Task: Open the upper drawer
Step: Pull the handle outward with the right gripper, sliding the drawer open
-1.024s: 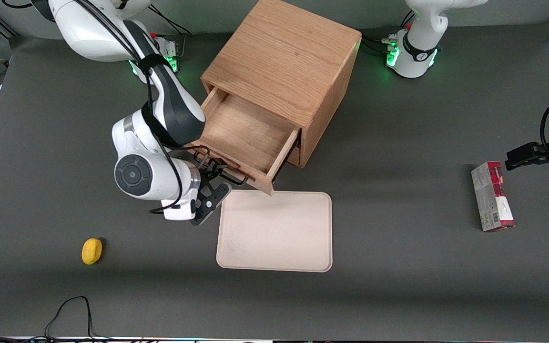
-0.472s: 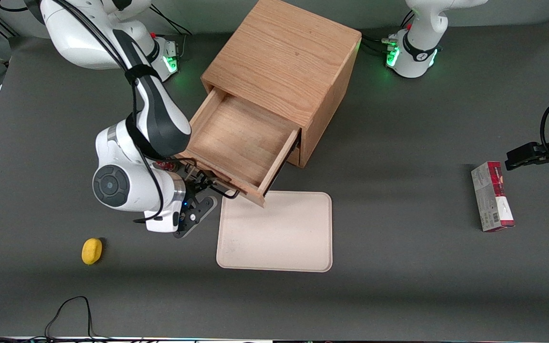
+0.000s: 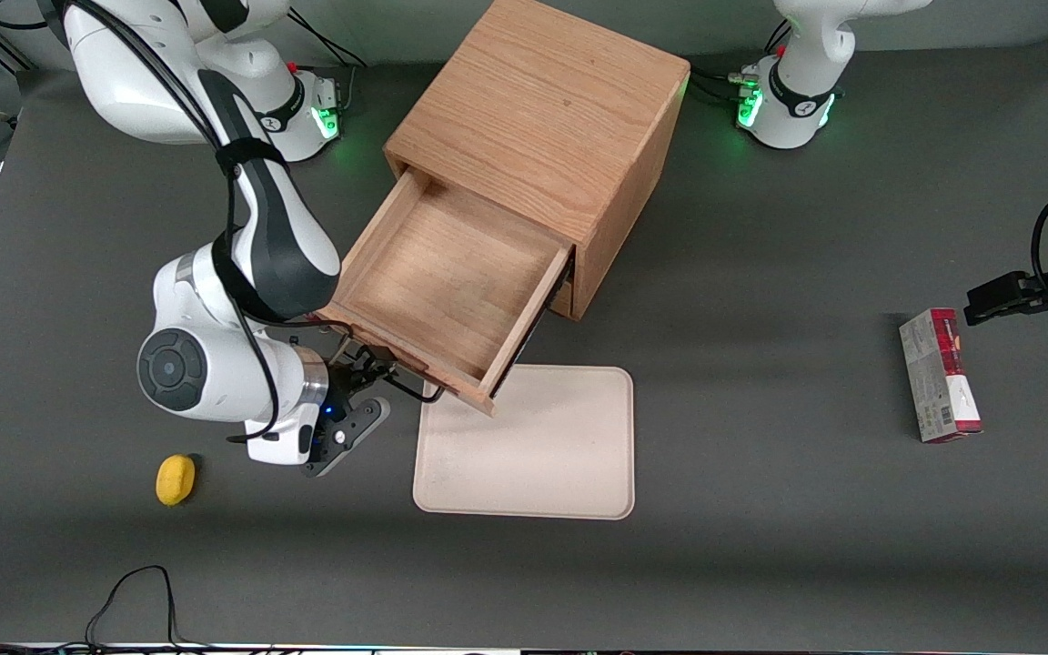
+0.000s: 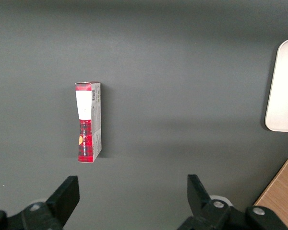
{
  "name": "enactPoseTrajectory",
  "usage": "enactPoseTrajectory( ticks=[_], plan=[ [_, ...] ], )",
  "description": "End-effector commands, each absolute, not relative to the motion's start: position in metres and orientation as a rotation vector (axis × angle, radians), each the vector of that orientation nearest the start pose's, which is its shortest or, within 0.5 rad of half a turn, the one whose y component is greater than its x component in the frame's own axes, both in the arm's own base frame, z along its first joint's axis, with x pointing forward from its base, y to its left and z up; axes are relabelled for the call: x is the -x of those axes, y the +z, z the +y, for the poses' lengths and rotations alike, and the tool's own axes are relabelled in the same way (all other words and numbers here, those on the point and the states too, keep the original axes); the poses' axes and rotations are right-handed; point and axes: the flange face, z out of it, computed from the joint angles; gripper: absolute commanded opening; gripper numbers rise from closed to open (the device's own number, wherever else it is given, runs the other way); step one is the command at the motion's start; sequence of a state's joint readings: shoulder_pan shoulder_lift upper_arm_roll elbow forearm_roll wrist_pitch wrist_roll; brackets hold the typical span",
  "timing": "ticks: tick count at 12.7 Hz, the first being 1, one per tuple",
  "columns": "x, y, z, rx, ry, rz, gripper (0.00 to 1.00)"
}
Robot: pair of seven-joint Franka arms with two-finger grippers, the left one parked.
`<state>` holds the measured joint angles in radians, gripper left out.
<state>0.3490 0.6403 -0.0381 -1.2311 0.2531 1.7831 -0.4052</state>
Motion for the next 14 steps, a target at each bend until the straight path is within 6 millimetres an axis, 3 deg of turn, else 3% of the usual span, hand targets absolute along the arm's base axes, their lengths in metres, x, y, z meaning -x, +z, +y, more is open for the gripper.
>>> enactPoseTrajectory(
  ticks=[1,6,10,14],
  plan=[
    [-0.695,0.392,0.245,2.755,0.045,-0.94,1.0],
    [-0.704,0.397,0.231,2.768,0.002,-0.908,1.0],
    [-0.699,0.422,0.229,2.768,-0.002,-0.905,1.0],
    [-0.695,0.464,0.224,2.767,-0.001,-0.925,1.0]
  ],
)
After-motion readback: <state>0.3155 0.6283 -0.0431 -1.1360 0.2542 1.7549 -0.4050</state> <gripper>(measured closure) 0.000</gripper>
